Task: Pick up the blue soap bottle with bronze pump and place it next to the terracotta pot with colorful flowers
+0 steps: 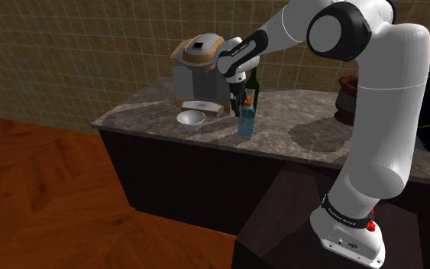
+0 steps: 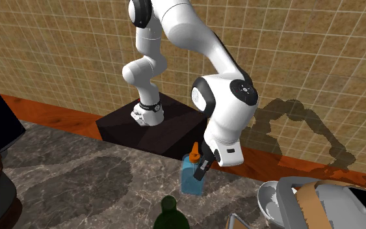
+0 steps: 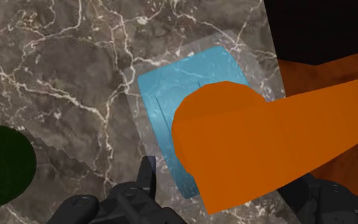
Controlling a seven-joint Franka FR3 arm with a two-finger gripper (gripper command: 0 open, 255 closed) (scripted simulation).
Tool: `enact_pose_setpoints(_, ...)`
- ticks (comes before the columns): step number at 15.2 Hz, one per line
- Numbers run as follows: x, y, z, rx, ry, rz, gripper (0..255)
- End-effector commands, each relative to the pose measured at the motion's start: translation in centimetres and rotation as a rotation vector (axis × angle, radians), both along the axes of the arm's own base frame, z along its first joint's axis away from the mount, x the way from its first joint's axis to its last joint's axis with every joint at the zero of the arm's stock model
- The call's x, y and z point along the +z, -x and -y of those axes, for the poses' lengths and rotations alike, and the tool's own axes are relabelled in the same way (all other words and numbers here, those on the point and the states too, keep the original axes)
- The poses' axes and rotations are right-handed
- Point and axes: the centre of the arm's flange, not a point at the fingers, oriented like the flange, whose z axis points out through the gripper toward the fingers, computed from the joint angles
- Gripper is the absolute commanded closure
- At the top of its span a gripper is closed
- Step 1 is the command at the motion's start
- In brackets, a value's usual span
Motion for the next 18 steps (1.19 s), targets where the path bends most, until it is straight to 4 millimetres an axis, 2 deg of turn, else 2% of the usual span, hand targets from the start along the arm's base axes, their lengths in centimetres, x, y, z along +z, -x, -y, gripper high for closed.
enact_pose_setpoints(1,0.0,0.0,0.0,0.000,0.000,0.000,255)
enact_pose_setpoints(3,0.0,0.0,0.0,0.000,0.000,0.000,255)
enact_pose_setpoints(18,7.9,0.0,0.0,0.000,0.000,0.000,255)
